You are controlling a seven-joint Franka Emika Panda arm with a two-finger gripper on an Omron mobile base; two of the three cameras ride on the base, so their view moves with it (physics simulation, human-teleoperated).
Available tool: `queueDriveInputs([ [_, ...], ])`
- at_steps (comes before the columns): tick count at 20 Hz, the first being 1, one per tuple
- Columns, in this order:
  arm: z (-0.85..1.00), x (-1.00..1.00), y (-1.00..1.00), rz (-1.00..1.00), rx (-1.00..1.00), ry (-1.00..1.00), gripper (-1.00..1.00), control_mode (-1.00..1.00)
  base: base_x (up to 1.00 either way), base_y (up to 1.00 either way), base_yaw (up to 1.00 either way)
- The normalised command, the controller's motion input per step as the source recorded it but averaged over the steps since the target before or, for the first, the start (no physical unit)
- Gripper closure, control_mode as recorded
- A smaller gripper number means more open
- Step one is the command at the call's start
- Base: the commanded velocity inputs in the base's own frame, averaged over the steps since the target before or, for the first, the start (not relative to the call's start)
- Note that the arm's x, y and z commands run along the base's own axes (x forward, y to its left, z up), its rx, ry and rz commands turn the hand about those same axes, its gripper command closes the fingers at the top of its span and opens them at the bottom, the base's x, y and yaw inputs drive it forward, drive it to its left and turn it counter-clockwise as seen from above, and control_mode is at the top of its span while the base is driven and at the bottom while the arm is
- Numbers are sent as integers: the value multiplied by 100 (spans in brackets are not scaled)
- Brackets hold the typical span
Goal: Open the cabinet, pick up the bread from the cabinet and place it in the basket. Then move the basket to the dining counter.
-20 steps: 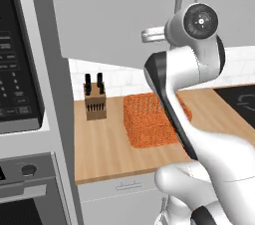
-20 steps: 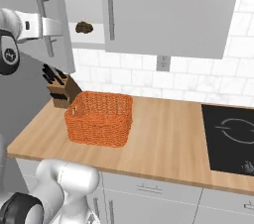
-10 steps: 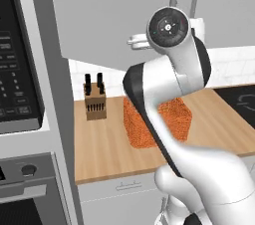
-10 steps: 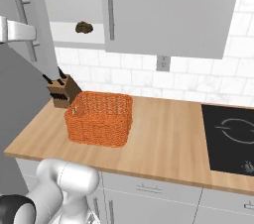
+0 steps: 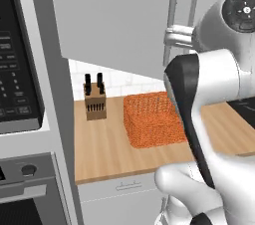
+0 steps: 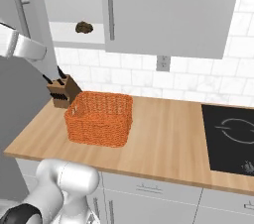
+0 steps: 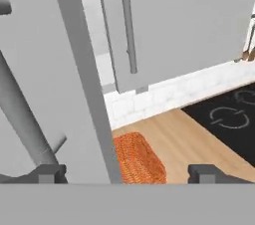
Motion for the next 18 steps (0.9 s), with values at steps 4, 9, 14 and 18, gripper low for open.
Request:
queueDriveInputs([
  [4, 4, -14, -82, 35, 53, -7, -100, -100, 0, 0, 0],
  [9, -7, 15, -5, 53, 40, -3, -100, -100, 0, 0, 0],
  [14, -9, 60, 0, 42, 49, 1, -100, -100, 0, 0, 0],
  [18, 0, 45, 4, 41, 30, -18, -100, -100, 0, 0, 0],
])
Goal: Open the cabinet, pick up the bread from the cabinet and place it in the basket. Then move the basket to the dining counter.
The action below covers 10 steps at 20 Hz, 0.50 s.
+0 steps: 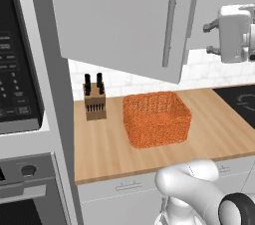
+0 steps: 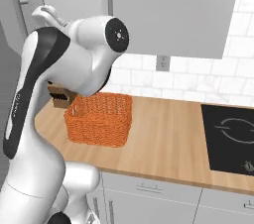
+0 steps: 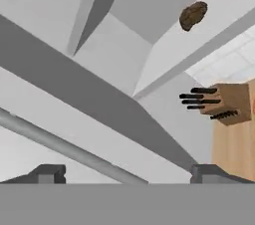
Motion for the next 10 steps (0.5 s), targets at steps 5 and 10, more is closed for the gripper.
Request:
queueDriveInputs([
  [5, 0, 26, 26, 40, 0, -36, -100, -100, 0, 0, 0],
  [10, 2, 11, 44, 32, -13, -17, -100, -100, 0, 0, 0],
])
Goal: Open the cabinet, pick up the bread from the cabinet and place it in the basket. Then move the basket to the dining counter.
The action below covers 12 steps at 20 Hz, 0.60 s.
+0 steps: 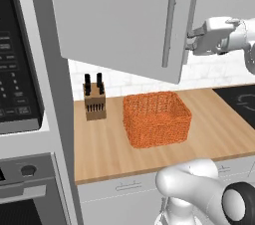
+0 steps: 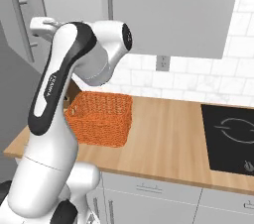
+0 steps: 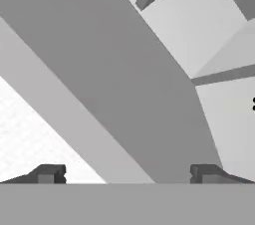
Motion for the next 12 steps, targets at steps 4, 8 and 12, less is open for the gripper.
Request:
queueDriveInputs([
  [4, 18, 0, 71, 27, -13, -10, -100, -100, 0, 0, 0],
  [8, 27, -23, 84, 24, -11, -20, -100, -100, 0, 0, 0],
  [12, 35, -80, 92, 19, -9, -35, -100, -100, 0, 0, 0],
])
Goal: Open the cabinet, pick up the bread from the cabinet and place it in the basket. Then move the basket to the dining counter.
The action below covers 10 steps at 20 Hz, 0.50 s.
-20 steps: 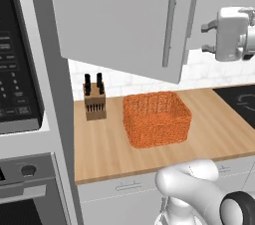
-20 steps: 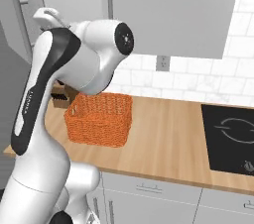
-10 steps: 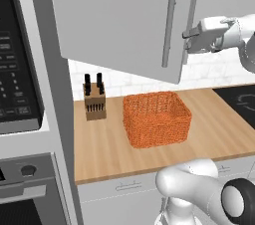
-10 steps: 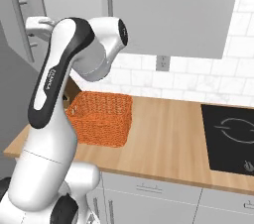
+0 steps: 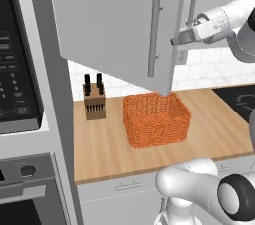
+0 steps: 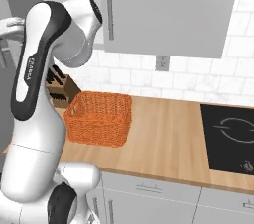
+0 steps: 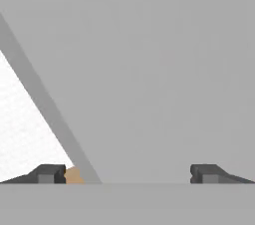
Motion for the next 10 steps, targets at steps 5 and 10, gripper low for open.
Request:
queueDriveInputs([
  [5, 27, -96, 100, 11, -7, -33, -100, -100, 0, 0, 0],
  [10, 1, -42, 57, 2, -4, -8, -100, -100, 0, 0, 0],
])
